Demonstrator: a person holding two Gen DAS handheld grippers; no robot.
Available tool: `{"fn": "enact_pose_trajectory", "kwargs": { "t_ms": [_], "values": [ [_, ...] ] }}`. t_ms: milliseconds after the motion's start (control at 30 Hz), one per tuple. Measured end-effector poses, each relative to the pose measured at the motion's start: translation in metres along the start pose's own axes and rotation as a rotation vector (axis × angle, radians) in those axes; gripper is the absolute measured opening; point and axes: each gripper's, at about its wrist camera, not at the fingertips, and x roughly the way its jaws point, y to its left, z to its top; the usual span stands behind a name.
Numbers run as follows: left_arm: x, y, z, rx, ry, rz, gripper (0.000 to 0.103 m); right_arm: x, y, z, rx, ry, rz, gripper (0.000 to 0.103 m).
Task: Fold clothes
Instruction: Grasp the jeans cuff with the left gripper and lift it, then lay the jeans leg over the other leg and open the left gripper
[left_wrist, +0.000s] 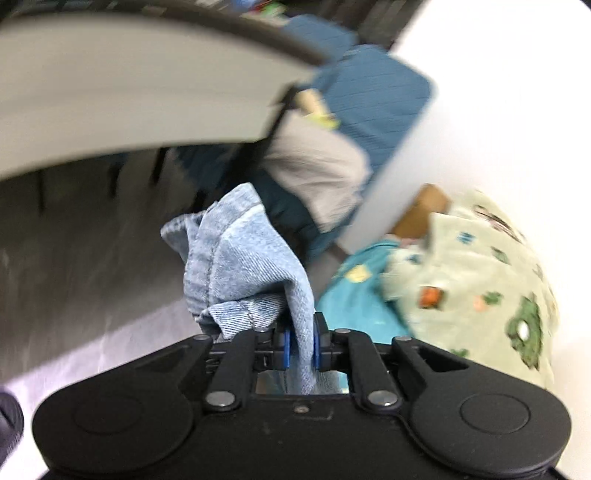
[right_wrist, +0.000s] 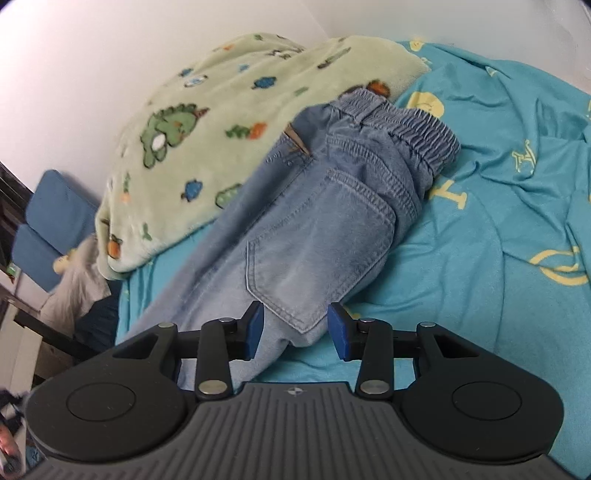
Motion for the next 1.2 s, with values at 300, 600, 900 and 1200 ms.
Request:
{"fn": "enact_pose_trajectory", "kwargs": {
  "t_ms": [300,600,900,1200],
  "values": [
    [-0.027,-0.142,-0.067,0.263,-0.054,-0.043,0.009,-0.011,-0.031,0.017,0.064,-0.035,0.064,0.042],
    [-0.015,-0.207,-0.180,0.502,-0.032,-0.125,0.009,-0.024,-0.054,0.035,0.158,-0.089,0.108,0.042],
    [0.027,-0.201,-0.302,0.651,0.096,-0.156,0.009,-0.018,-0.067,0.032,0.193,-0.055,0.119,0.042],
    [0.015,-0.189,-0.317,0.739,0.154,-0.227,0.037,-0.004,-0.054,0.023,0.112,-0.011,0.111,0.042]
  ]
}}
